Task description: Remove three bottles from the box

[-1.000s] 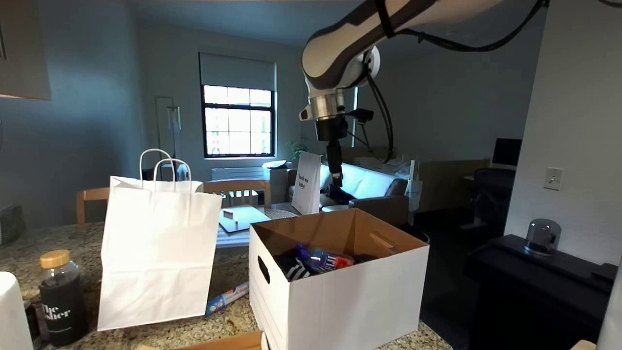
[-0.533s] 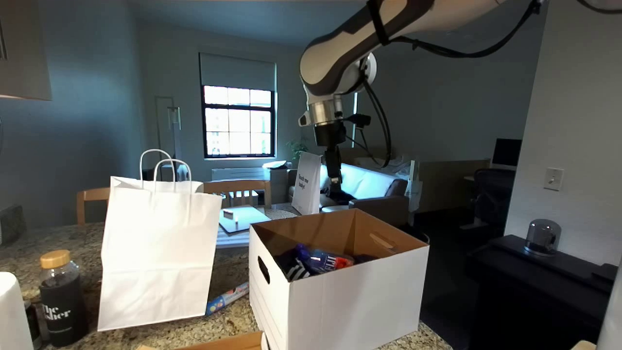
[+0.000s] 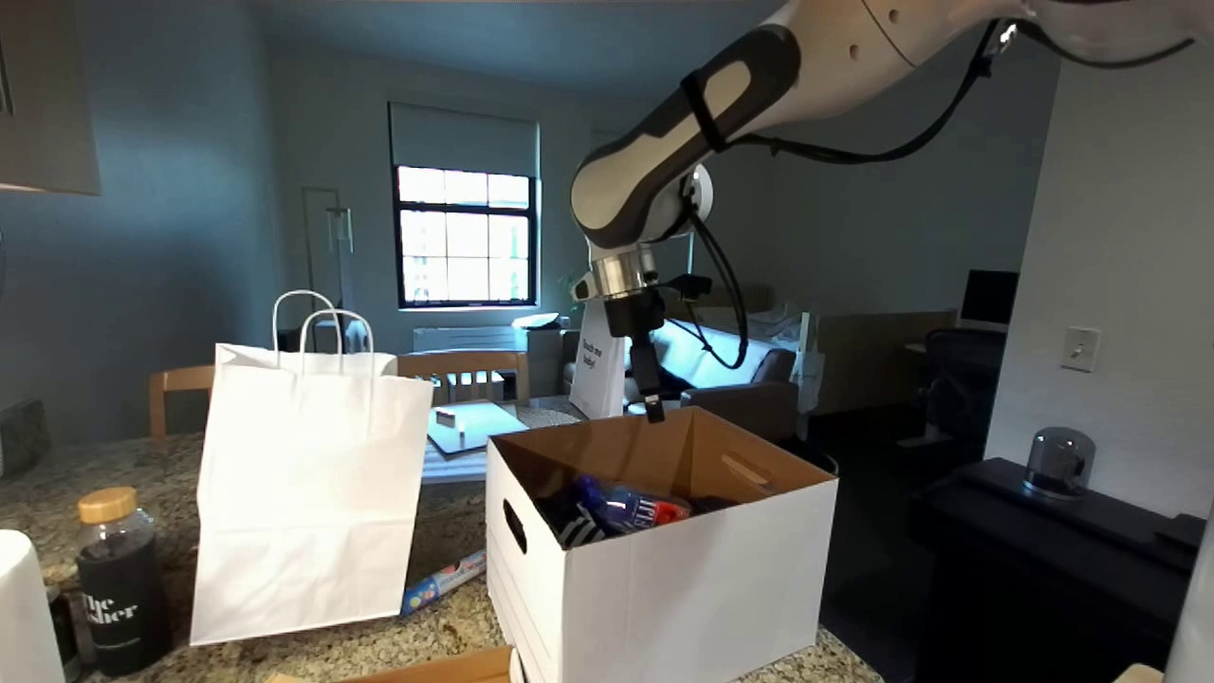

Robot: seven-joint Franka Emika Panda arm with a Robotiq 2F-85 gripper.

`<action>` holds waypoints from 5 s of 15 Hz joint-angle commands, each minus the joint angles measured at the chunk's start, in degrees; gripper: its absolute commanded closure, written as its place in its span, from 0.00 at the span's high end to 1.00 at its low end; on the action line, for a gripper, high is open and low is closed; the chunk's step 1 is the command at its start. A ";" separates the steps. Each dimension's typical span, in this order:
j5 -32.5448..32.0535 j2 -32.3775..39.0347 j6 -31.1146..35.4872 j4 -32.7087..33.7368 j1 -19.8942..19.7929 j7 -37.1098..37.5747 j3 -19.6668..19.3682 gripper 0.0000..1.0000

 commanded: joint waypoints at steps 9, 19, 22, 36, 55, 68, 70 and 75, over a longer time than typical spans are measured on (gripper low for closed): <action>4.27 6.01 1.30 2.93 -0.77 2.86 1.91 1.00; -3.85 14.79 23.09 1.92 1.50 14.29 2.43 1.00; -6.47 15.82 20.26 1.58 2.04 15.45 2.45 1.00; -10.79 17.95 21.26 1.80 2.79 15.98 2.54 0.28; -13.24 9.87 16.07 -3.65 2.28 15.01 3.94 0.45; -15.94 13.39 9.07 1.32 4.66 11.19 5.80 1.00; -16.11 14.39 6.17 3.05 4.54 10.65 5.59 1.00; -16.61 17.64 0.00 5.75 4.59 9.05 5.32 1.00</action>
